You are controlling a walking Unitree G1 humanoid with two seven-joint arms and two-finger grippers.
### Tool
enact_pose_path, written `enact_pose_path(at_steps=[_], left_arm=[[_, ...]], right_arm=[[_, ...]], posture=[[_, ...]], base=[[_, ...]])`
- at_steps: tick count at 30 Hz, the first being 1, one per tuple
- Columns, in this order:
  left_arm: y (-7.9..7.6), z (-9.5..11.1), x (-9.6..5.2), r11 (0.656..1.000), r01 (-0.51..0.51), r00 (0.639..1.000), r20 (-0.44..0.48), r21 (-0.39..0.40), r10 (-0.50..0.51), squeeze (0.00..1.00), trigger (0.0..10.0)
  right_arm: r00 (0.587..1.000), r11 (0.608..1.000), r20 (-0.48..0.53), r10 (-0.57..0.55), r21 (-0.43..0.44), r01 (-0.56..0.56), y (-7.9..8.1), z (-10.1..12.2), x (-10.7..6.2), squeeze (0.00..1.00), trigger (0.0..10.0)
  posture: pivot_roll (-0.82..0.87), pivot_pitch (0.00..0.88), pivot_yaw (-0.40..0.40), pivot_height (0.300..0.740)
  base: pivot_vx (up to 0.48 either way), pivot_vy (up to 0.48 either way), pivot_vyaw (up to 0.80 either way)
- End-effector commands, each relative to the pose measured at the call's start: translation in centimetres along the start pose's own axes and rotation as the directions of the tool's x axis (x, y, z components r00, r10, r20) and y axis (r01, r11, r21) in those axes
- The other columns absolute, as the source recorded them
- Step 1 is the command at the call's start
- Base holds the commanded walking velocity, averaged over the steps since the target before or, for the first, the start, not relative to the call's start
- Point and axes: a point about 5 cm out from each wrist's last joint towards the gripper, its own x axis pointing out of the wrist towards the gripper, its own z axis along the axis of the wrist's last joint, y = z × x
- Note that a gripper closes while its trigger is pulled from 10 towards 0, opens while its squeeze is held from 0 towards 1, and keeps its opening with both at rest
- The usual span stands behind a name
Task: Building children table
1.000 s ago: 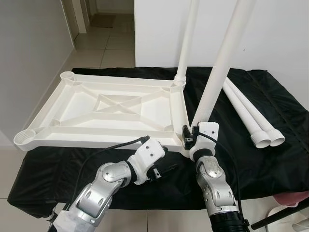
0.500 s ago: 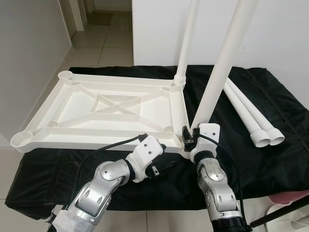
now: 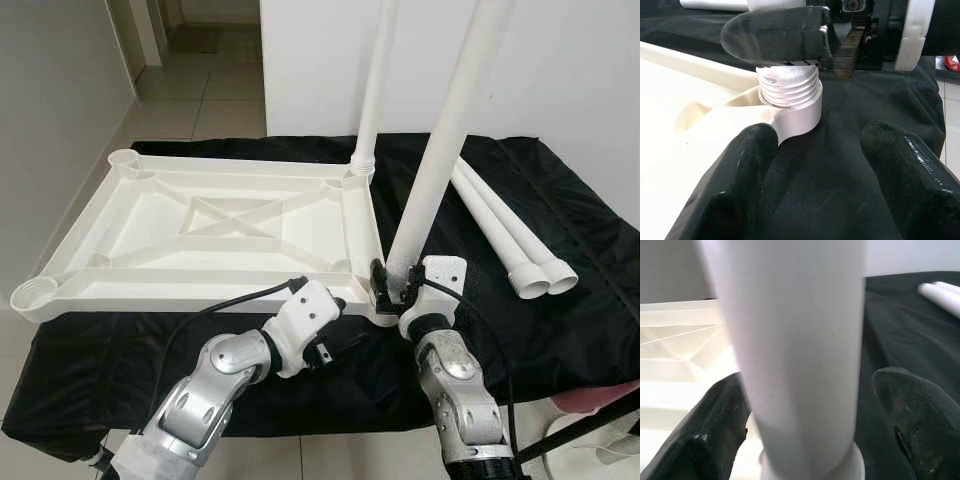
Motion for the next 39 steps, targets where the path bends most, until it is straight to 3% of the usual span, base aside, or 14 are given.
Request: enact_pose_path(at_steps=[1,10,12,22,23,27,28,39], left_arm=[[0.2,-0.2,-0.2,0.999,-0.050,0.999,-0.014,-0.003,0.050,0.00,10.0],[0.1,-0.1,-0.3,0.998,-0.061,0.998,-0.010,-0.001,0.061,0.00,10.0],[0.1,-0.1,-0.3,0.998,-0.061,0.998,-0.010,-0.001,0.061,0.00,10.0],[-0.1,-0.1,-0.2,0.997,-0.071,0.997,-0.002,0.003,0.071,0.00,10.0],[-0.1,-0.1,-0.2,0.997,-0.071,0.997,-0.001,0.004,0.071,0.00,10.0],[-0.1,0.0,-0.1,0.997,-0.071,0.998,0.001,0.006,0.071,0.00,10.0],[0.0,0.1,0.0,0.997,-0.070,0.998,0.002,0.009,0.070,0.00,10.0],[-0.1,0.0,-0.2,0.997,-0.081,0.997,-0.001,0.006,0.081,0.00,10.0]], right_arm=[[0.999,0.999,0.018,0.035,0.008,-0.035,0.2,0.2,-0.1,0.00,10.0],[0.975,0.972,0.011,0.222,-0.077,-0.220,-1.7,0.2,0.9,0.00,10.0],[0.975,0.972,0.011,0.222,-0.077,-0.220,-1.7,0.2,0.9,0.00,10.0],[0.919,0.913,-0.046,0.392,-0.107,-0.394,-2.5,-0.4,2.3,0.00,10.0],[0.913,0.905,-0.055,0.405,-0.116,-0.409,-2.6,-0.5,2.7,0.00,4.9],[0.905,0.895,-0.067,0.420,-0.135,-0.426,-2.8,-0.7,3.2,0.00,4.6],[0.896,0.884,-0.086,0.435,-0.149,-0.444,-2.9,-0.9,3.8,0.00,0.0],[0.881,0.870,-0.115,0.460,-0.142,-0.473,-3.5,-1.6,3.7,0.00,0.0]], posture=[[-0.05,0.029,-0.017,0.740],[-0.03,0.018,-0.022,0.740],[-0.03,0.018,-0.022,0.740],[-0.02,0.009,-0.014,0.740],[-0.02,0.007,-0.011,0.740],[-0.02,0.006,-0.011,0.740],[-0.02,0.006,-0.014,0.740],[-0.01,0.009,-0.020,0.740]], base=[[0.000,0.000,0.00],[0.000,0.000,0.00],[0.000,0.000,0.00],[0.000,0.000,0.00],[0.000,0.000,0.00],[0.000,0.000,0.00],[0.000,0.000,0.00],[0.000,0.000,0.00]])
